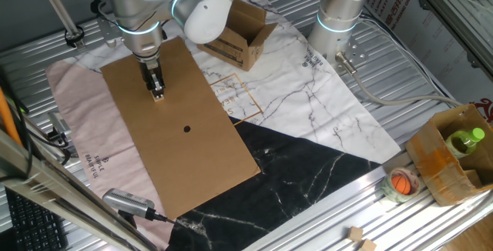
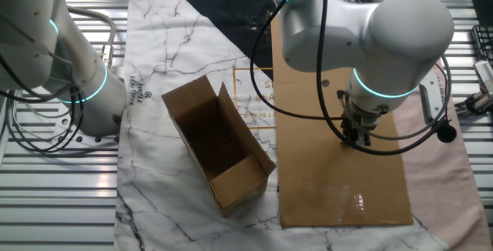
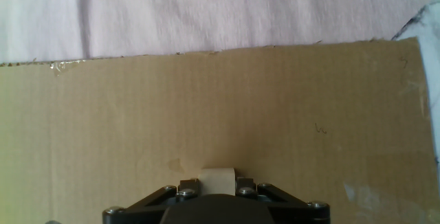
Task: Hold a small block with the gripper and sweep it from left to right on the table
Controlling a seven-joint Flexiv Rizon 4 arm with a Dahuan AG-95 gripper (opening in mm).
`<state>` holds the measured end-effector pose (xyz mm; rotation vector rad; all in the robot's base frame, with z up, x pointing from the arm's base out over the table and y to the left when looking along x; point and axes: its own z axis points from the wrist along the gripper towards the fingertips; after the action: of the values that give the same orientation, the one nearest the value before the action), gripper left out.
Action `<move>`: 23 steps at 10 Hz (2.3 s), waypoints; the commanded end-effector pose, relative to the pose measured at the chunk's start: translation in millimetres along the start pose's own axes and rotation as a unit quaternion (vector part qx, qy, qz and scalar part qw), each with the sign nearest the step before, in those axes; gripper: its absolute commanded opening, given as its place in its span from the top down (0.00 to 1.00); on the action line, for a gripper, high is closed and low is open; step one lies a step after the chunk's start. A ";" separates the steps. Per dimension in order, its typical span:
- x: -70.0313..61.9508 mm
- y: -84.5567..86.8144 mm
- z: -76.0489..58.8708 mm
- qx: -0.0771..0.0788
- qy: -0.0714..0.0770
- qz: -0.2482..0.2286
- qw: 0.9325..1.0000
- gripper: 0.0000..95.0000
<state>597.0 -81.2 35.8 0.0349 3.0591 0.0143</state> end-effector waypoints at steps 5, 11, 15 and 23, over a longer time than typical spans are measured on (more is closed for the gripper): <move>-1.3 3.0 -0.6 0.001 0.000 0.002 1.000 1.00; -1.6 8.1 0.5 0.001 -0.001 0.005 1.000 1.00; -2.2 11.6 0.1 0.000 -0.001 0.009 1.000 1.00; -4.4 19.2 -0.8 -0.002 0.000 0.015 1.000 1.00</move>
<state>601.8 -61.4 36.9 0.0806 3.0586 0.0238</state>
